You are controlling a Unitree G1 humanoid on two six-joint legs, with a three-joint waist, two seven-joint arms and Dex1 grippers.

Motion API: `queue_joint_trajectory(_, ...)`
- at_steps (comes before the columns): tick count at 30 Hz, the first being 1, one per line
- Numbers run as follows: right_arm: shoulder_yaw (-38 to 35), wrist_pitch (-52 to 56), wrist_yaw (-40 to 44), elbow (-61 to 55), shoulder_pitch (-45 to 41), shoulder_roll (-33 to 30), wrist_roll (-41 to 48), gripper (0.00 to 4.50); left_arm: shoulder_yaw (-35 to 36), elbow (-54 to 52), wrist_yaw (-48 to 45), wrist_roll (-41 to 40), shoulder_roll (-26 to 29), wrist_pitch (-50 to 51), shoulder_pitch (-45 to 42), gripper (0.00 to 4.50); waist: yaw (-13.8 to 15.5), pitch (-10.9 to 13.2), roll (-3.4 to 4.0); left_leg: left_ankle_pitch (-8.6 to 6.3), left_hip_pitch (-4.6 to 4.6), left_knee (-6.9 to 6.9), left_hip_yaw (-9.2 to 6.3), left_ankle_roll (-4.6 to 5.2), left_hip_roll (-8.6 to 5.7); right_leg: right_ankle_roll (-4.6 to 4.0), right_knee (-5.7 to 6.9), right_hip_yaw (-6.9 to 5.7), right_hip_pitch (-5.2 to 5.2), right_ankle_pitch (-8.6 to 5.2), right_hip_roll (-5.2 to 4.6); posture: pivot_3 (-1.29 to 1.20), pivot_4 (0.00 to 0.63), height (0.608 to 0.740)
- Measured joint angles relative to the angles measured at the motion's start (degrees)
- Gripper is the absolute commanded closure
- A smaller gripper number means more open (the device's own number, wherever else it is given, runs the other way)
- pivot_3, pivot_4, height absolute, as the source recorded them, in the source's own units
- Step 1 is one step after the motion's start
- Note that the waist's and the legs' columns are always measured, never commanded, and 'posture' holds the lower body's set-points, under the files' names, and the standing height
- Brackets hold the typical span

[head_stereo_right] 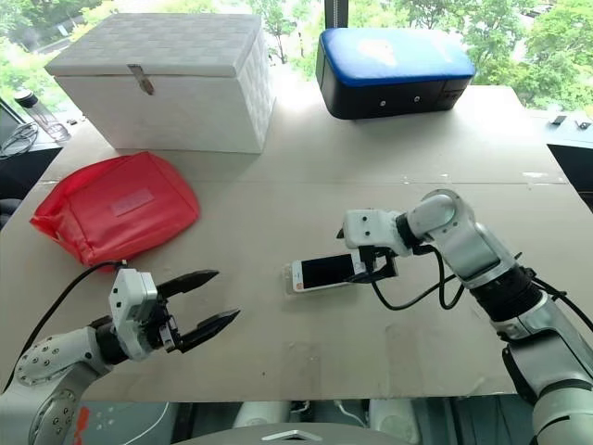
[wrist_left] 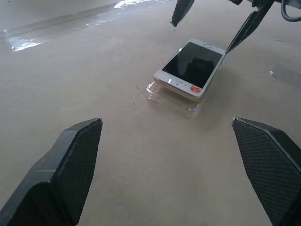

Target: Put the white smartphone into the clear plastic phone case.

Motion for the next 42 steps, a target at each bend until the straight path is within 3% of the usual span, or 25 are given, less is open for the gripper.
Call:
queue_joint_trajectory(4,-6.38,13.39,1.14,-6.28,-0.56,2.34,11.69,2.03,-0.05,0.83,-0.05,0.03,-0.63,-0.47,0.52,0.0,-0.15,0.09,-0.02,-0.01,0.0,-0.06,-0.08,0.0,0.01,-0.02,-0.01,0.12,-0.01,0.0,-0.04,0.0,0.15,0.734)
queue_joint_trajectory(7,-4.74,16.05,-1.45,-6.97,0.66,7.5,13.64,3.46,-0.17,0.87,-0.04,0.08,-0.76,-0.7,0.25,0.0,-0.18,0.1,-0.02,-0.01,-0.01,-0.09,-0.11,0.0,0.01,-0.05,-0.01,0.14,-0.01,-0.01,-0.05,0.0,0.15,0.734)
queue_joint_trajectory(10,-0.89,14.23,-5.1,-2.7,2.36,12.0,11.61,4.46,-0.24,0.98,-0.05,0.08,-0.77,-0.76,-0.03,0.0,-0.1,0.09,-0.02,-0.01,-0.04,-0.08,-0.11,0.0,-0.06,-0.04,-0.02,0.13,-0.01,-0.01,-0.1,0.0,0.15,0.734)
queue_joint_trajectory(14,4.53,6.67,-7.52,8.01,2.77,13.4,6.27,4.46,-0.27,1.04,-0.02,0.09,-0.79,-0.8,-0.09,0.0,-0.13,0.09,-0.01,0.0,0.0,-0.06,-0.07,0.01,-0.17,-0.01,-0.02,-0.06,0.03,0.0,-0.12,0.0,0.15,0.734)
queue_joint_trajectory(18,6.38,2.5,-5.85,10.19,2.1,13.08,4.78,4.46,-0.76,1.03,0.11,0.09,-0.97,-0.86,-0.3,0.0,-0.15,-0.18,0.0,0.0,0.08,-0.07,-0.08,0.0,-0.09,0.01,0.0,-0.08,0.06,0.0,-0.04,0.0,0.15,0.734)
queue_joint_trajectory(30,4.86,1.36,-5.53,15.38,2.72,14.25,5.49,4.46,-2.29,1.03,0.83,0.38,-1.35,-1.1,0.27,0.0,0.28,-1.46,-0.02,-0.15,0.18,-0.05,-0.12,0.24,-0.09,-0.03,0.0,-0.05,0.14,-0.01,-0.31,0.0,0.15,0.734)
queue_joint_trajectory(35,-0.49,8.02,-5.95,8.41,7.31,12.91,11.17,4.46,-3.89,0.95,3.01,2.29,-1.46,-0.85,-1.71,0.0,0.26,-0.99,0.2,-0.1,-0.03,-0.07,-0.16,0.16,-0.11,-0.05,-0.08,-0.06,0.02,-0.01,-0.35,0.0,0.15,0.734)
queue_joint_trajectory(39,-6.14,14.83,-7.19,-2.77,9.33,7.15,15.28,4.46,-7.58,0.44,5.4,4.05,0.5,3.75,-4.4,0.0,0.19,-0.4,0.29,-0.03,-0.12,-0.16,-0.2,0.02,-0.12,-0.03,-0.11,-0.16,-0.06,0.0,-0.34,0.0,0.15,0.734)
queue_joint_trajectory(42,-9.2,17.76,-9.15,-9.99,10.82,3.02,16.52,4.5,-12.45,0.63,5.5,7.46,4.02,7.27,-8.5,0.91,0.19,-0.34,0.32,-0.07,-0.11,-0.26,-0.21,-0.04,-0.12,-0.01,-0.16,-0.2,-0.07,0.0,-0.28,0.0,0.15,0.734)
